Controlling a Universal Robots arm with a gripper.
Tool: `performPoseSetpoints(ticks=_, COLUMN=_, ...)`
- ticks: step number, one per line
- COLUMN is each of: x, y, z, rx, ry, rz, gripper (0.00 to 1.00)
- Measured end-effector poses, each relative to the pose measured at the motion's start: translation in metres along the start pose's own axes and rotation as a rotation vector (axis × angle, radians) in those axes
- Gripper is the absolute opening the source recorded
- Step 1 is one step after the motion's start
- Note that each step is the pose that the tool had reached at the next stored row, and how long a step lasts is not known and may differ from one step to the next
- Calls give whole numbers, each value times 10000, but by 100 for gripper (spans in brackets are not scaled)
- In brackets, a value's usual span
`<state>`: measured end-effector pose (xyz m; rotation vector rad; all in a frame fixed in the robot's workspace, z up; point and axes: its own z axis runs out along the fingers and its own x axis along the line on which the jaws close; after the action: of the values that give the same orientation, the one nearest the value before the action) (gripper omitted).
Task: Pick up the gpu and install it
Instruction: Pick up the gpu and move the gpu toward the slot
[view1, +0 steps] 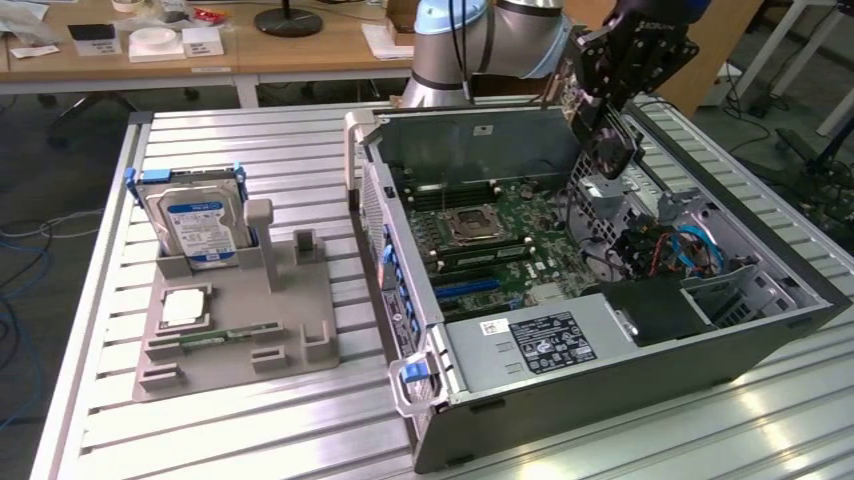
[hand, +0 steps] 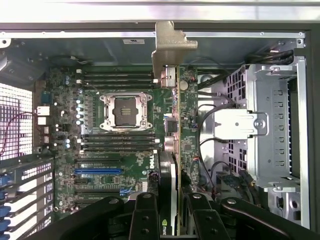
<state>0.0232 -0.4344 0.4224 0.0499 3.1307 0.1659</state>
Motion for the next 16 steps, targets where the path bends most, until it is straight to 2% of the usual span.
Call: performPoseSetpoints(ticks=16, x=-51, y=-24, z=-2, rx=0, ry=1, rz=1, gripper=27)
